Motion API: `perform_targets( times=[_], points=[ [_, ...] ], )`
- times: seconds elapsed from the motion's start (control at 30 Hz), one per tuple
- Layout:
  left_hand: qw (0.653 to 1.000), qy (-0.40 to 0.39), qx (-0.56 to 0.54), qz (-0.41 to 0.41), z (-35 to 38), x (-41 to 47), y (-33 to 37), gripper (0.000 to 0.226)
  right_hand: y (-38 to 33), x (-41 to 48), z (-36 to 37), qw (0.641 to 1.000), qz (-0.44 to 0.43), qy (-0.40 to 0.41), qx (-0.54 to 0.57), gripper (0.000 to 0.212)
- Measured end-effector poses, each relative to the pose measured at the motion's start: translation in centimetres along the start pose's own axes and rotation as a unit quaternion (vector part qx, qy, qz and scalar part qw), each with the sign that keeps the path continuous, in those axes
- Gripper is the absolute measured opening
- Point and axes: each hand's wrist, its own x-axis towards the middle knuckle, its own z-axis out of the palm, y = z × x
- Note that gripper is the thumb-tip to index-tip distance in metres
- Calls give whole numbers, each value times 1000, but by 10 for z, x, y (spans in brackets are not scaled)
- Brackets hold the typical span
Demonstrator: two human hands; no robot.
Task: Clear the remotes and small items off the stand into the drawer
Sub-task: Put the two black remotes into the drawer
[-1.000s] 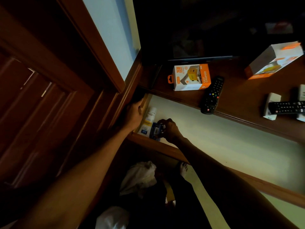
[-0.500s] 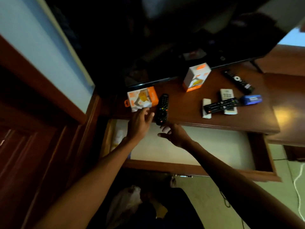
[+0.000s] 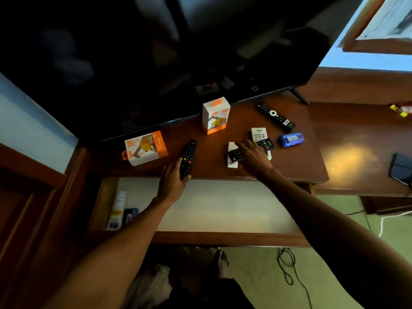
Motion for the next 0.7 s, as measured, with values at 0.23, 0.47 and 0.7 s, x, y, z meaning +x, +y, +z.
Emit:
perform_targets(
  times=[0.23, 0.47, 0.7],
  points=[
    [984, 65, -160, -49, -2, 14, 27, 73, 23, 28, -4, 987, -99, -96, -82, 55],
    [953, 159, -252, -55, -38, 23, 51, 52, 24, 29, -8, 992, -122, -12, -3, 56],
    [925, 121, -355, -53, -85, 31, 53, 37, -39, 18, -35, 970, -168, 87, 155, 62]
  ],
)
